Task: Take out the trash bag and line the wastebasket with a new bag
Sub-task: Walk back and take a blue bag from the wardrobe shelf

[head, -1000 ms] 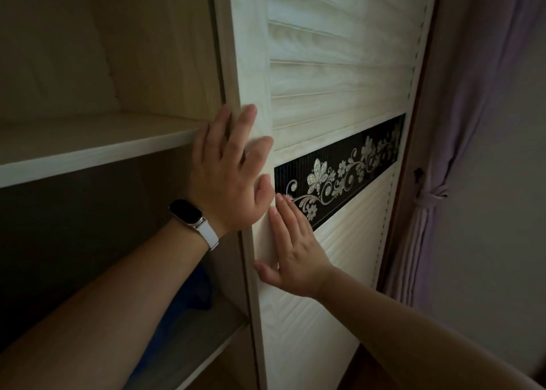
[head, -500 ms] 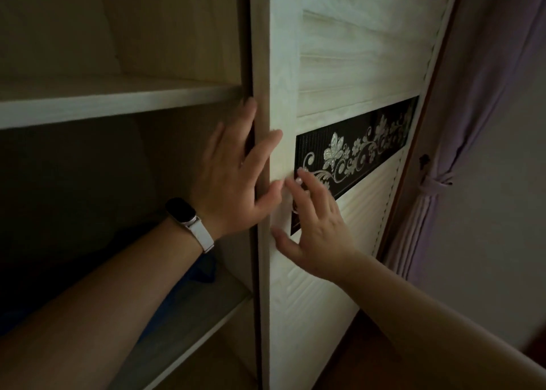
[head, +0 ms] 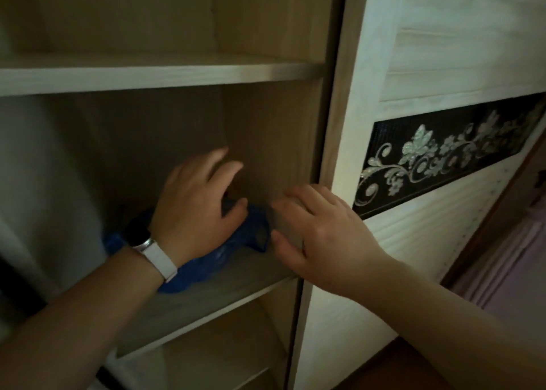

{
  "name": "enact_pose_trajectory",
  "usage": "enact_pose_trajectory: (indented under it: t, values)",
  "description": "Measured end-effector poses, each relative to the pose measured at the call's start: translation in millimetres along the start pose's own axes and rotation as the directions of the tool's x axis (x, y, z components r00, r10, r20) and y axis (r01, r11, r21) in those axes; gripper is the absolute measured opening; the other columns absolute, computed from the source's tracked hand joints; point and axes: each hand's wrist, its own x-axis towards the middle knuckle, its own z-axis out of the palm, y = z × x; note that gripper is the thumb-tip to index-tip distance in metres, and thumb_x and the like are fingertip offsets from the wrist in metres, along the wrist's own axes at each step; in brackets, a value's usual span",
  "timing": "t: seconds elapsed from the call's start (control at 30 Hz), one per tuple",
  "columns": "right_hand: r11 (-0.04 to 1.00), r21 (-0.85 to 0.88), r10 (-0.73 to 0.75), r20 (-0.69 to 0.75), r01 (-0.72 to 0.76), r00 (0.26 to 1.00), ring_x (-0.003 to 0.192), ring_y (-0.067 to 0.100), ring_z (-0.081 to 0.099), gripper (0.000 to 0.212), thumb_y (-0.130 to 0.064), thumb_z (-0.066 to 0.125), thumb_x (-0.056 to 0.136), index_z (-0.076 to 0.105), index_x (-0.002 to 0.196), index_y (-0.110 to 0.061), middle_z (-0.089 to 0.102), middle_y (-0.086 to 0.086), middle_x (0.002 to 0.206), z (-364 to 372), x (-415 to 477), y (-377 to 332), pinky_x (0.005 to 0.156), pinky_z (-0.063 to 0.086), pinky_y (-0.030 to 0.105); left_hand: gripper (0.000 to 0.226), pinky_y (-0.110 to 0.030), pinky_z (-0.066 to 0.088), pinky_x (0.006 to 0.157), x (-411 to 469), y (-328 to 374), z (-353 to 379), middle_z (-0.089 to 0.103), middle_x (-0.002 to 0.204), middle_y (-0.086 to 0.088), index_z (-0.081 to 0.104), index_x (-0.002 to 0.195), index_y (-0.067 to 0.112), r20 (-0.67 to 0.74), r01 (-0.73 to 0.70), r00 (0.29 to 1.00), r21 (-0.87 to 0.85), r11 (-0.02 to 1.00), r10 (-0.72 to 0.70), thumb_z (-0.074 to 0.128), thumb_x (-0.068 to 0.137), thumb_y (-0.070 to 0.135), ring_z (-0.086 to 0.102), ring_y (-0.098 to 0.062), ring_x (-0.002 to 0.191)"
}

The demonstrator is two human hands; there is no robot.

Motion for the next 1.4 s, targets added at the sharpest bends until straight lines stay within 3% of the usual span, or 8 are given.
enact_pose_trajectory:
  t: [0.4,0.53,0.63,0.73,0.9,1.13,1.27,1.4]
  values:
    - [0.990,0.130,0.016,0.321,-0.061,0.947,0.128,0.027,0.041,0.060,-0.048,0.051,0.089,0.038,0.141,-0.021,0.039,0.007,0.145,106,15,-5,0.098,0.044,0.041,0.055,-0.047,0.044,0.096,-104,-43,30,0.053,0.136,-0.014,0.055,0.129,0.011,0.170,0.341,0.921,0.081,0.936,-0.350,0.063,0.083,0.040,0.054,-0.034,0.118]
    - [0.981,0.160,0.043,0.361,-0.107,0.931,0.134,0.031,0.033,0.069,-0.044,0.058,0.086,0.032,0.145,-0.020,0.031,0.012,0.150,152,24,-9,0.107,0.036,0.043,0.049,-0.045,0.050,0.087,-123,-50,51,0.059,0.127,-0.013,0.057,0.123,0.008,0.156,0.433,0.893,-0.038,0.900,-0.423,0.066,0.081,0.031,0.058,-0.033,0.110]
    - [0.951,0.224,0.089,0.461,-0.212,0.883,0.136,0.025,0.031,0.061,-0.036,0.056,0.093,0.034,0.146,-0.014,0.032,0.012,0.151,186,39,-10,0.111,0.022,0.031,0.046,-0.044,0.050,0.084,-123,-55,71,0.059,0.121,-0.011,0.057,0.122,0.008,0.164,0.496,0.867,-0.172,0.851,-0.471,0.071,0.080,0.023,0.058,-0.028,0.108]
    - [0.949,0.224,0.074,0.525,-0.221,0.848,0.134,0.022,0.036,0.054,-0.036,0.052,0.096,0.037,0.144,-0.015,0.038,0.009,0.147,208,43,-13,0.113,0.025,0.037,0.051,-0.044,0.050,0.086,-122,-58,95,0.060,0.120,-0.010,0.056,0.124,0.010,0.195,0.517,0.855,-0.246,0.820,-0.481,0.075,0.079,0.026,0.057,-0.026,0.109]
    - [0.957,0.215,0.083,0.446,-0.197,0.891,0.119,0.020,0.050,0.030,-0.022,0.047,0.100,0.060,0.122,-0.007,0.057,0.013,0.129,225,31,-19,0.092,0.022,0.010,0.062,-0.048,0.041,0.099,-132,-64,128,0.059,0.128,-0.005,0.052,0.131,0.018,0.210,0.532,0.840,-0.141,0.835,-0.499,0.075,0.078,0.041,0.052,-0.025,0.122]
    - [0.927,0.174,0.209,0.496,-0.332,0.843,0.102,0.029,0.060,0.026,-0.016,0.044,0.101,0.064,0.110,-0.002,0.066,0.018,0.111,223,22,-31,0.076,0.032,0.020,0.056,-0.053,0.034,0.102,-130,-69,144,0.063,0.121,-0.002,0.059,0.122,0.021,0.163,0.402,0.908,-0.072,0.913,-0.387,0.079,0.073,0.038,0.054,-0.026,0.120]
    - [0.914,0.302,0.177,0.301,-0.270,0.937,0.068,0.032,0.065,0.012,-0.007,0.059,0.087,0.068,0.082,-0.001,0.068,0.019,0.076,200,4,-41,0.058,0.046,0.030,0.020,-0.036,0.045,0.070,-128,-66,141,0.069,0.080,-0.007,0.068,0.083,0.012,0.163,0.277,0.954,-0.175,0.945,-0.250,0.068,0.083,0.032,0.066,-0.028,0.078]
    - [0.913,0.332,0.159,0.244,-0.237,0.957,0.060,0.027,0.063,0.013,-0.009,0.060,0.084,0.069,0.075,-0.005,0.067,0.014,0.068,174,-8,-45,0.052,0.045,0.029,0.027,-0.027,0.028,0.051,-134,-53,127,0.062,0.061,-0.005,0.061,0.067,0.011,0.129,0.263,0.964,-0.312,0.913,-0.233,0.064,0.086,0.029,0.056,-0.021,0.054]
